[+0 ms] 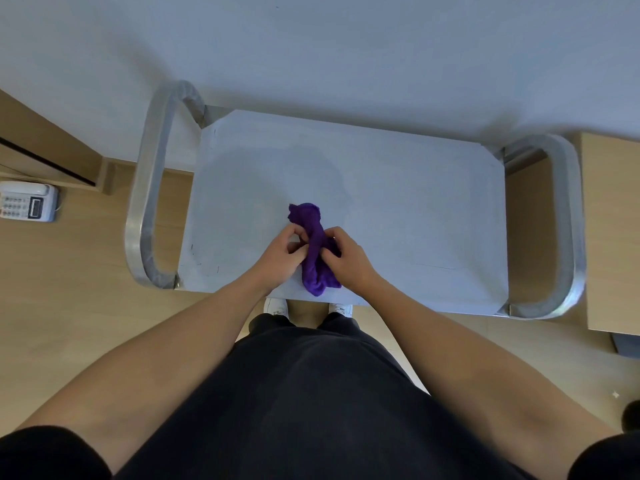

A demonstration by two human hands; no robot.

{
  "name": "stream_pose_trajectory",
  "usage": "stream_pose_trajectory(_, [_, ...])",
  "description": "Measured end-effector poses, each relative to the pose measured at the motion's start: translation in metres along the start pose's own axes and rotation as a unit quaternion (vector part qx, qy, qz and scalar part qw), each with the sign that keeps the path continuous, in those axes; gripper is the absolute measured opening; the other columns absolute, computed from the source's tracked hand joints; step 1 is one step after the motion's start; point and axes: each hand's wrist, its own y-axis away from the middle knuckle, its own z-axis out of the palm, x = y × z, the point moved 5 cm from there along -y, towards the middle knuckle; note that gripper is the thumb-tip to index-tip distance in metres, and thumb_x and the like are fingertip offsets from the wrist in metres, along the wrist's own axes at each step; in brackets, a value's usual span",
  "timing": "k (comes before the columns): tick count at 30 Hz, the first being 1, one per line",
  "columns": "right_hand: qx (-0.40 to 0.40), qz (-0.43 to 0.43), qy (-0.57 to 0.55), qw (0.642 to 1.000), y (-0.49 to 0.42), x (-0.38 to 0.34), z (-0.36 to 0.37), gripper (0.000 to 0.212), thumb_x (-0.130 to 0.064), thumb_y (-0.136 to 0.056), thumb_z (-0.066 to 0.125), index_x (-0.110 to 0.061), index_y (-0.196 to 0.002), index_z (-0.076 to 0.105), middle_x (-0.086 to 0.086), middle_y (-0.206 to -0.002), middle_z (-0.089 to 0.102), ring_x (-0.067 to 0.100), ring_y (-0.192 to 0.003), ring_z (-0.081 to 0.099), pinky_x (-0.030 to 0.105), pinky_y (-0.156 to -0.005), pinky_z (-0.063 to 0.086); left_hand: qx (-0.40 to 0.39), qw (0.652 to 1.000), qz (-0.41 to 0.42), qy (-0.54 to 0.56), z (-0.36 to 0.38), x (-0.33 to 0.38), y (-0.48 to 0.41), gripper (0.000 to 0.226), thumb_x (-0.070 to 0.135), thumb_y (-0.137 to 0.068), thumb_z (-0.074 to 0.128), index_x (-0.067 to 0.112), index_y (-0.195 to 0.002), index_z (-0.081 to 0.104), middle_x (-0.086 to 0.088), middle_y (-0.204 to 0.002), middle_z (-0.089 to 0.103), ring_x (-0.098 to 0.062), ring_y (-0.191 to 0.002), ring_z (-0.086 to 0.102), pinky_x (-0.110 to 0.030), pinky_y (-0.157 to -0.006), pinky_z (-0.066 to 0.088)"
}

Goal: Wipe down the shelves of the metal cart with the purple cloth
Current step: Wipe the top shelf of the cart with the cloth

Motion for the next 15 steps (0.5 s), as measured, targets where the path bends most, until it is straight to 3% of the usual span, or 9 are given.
stream_pose_trajectory(2, [0.007, -0.016, 0.018, 1.000, 0.000, -0.003, -0.004, 0.022, -0.016, -0.093, 0.051, -0.020, -0.115, 0.054, -0.004, -0.098, 0.066, 0.008, -0.084, 0.062, 0.015, -0.070, 0.047, 0.005, 1.000, -0.003, -0.015, -0.002, 0.000, -0.003, 0.012, 0.016, -0.096, 0.056, 0.015, -0.106, 0.048, -0.017, -0.094, 0.066, -0.015, -0.077, 0.064, -0.020, -0.067, 0.052])
stream_pose_trajectory(5, [0.042, -0.046, 0.097, 0.993, 0.000, -0.006, -0.012, 0.026, -0.011, -0.093, 0.048, -0.016, -0.117, 0.053, 0.002, -0.102, 0.066, 0.016, -0.087, 0.062, 0.026, -0.076, 0.052, 0.060, 0.989, 0.033, -0.131, -0.007, 0.004, -0.006, 0.017, 0.019, -0.092, 0.059, 0.024, -0.102, 0.047, 0.001, -0.094, 0.061, -0.020, -0.085, 0.063, -0.030, -0.073, 0.056])
stream_pose_trajectory(9, [0.079, -0.035, 0.144, 0.986, -0.003, -0.004, -0.017, 0.026, -0.010, -0.094, 0.046, -0.015, -0.118, 0.052, 0.007, -0.103, 0.065, 0.022, -0.088, 0.062, 0.036, -0.079, 0.054, 0.149, 0.922, 0.125, -0.335, -0.005, 0.016, -0.002, 0.021, 0.033, -0.089, 0.058, 0.033, -0.106, 0.046, 0.007, -0.099, 0.059, -0.016, -0.087, 0.059, -0.038, -0.077, 0.055])
stream_pose_trajectory(15, [0.122, 0.023, 0.115, 0.986, 0.003, 0.017, -0.039, 0.024, -0.026, -0.096, 0.054, -0.022, -0.120, 0.055, 0.004, -0.110, 0.067, 0.022, -0.095, 0.062, 0.035, -0.082, 0.053, 0.232, 0.900, 0.143, -0.339, -0.021, 0.007, 0.011, 0.025, 0.032, -0.094, 0.058, 0.024, -0.117, 0.051, -0.003, -0.104, 0.058, -0.019, -0.092, 0.058, -0.039, -0.083, 0.054])
